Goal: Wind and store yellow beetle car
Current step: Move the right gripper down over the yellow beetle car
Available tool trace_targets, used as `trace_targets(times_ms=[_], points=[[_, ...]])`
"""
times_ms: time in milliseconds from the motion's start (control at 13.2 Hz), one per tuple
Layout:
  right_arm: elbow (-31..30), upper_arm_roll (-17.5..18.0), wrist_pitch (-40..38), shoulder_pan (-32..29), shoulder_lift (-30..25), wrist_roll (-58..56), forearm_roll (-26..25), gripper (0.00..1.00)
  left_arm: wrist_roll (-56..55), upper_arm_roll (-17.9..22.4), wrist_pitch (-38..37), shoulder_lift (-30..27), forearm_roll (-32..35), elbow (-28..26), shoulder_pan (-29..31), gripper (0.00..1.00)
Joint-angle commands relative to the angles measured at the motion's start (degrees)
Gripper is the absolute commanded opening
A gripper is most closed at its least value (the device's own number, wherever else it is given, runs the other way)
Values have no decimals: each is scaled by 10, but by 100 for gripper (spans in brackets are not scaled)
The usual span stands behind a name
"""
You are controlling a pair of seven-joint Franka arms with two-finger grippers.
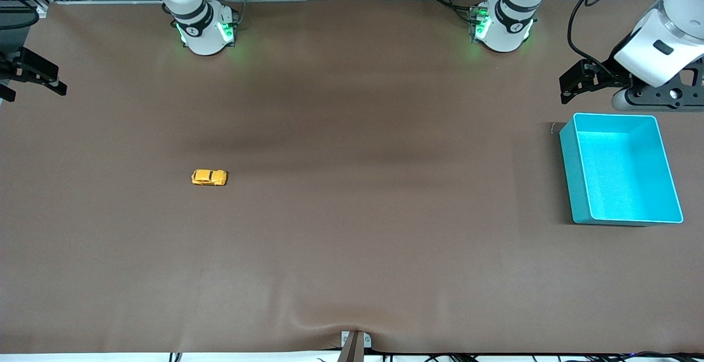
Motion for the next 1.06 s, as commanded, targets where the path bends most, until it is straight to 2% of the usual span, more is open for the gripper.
trace_targets(times_ms=[0, 684, 837, 989], points=[[18, 0, -13, 7, 8, 12, -5, 100, -2, 6, -11, -10, -8, 1, -4, 100], [8, 11, -16, 7, 8, 7, -4, 100, 0, 10, 3, -8, -7, 1, -3, 100], [-31, 24, 10, 10, 10, -11, -4, 100, 1, 10, 16, -8, -6, 1, -2, 100], [-98, 40, 75, 12, 9, -78, -4, 100, 1, 10, 17, -8, -6, 1, -2, 100]])
